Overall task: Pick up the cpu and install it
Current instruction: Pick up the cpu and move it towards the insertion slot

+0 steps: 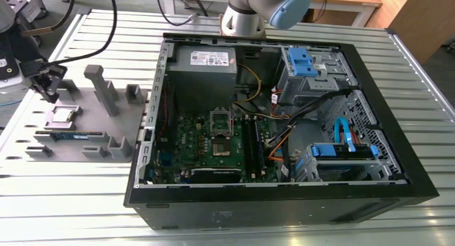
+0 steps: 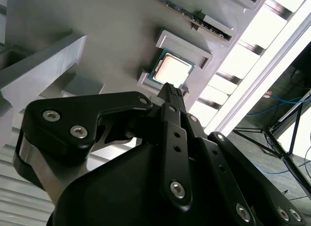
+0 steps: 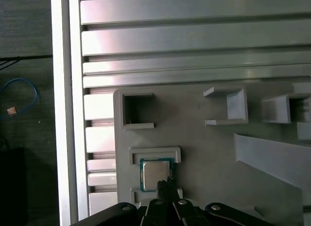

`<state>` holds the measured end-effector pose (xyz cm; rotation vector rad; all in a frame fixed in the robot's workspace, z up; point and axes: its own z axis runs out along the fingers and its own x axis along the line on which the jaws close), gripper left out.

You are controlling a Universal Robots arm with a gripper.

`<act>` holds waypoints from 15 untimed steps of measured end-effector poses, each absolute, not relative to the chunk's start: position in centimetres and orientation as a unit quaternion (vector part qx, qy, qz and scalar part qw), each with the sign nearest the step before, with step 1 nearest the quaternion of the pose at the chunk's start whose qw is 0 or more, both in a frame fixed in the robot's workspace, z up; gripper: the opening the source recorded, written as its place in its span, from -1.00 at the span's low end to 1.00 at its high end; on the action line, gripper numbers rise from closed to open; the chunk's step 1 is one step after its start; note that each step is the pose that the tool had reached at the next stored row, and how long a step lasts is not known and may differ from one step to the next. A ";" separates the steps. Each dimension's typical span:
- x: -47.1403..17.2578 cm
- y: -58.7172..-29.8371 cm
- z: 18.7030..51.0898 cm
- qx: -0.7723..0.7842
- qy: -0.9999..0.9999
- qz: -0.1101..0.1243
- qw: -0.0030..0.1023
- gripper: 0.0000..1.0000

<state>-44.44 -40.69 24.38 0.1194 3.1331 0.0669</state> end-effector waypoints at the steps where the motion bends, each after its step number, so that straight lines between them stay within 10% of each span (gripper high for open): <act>1: -44.5 -40.7 24.3 0.038 0.999 0.021 0.003 -0.79; 15: -44.5 -40.7 22.2 0.038 0.999 0.020 0.003 -0.79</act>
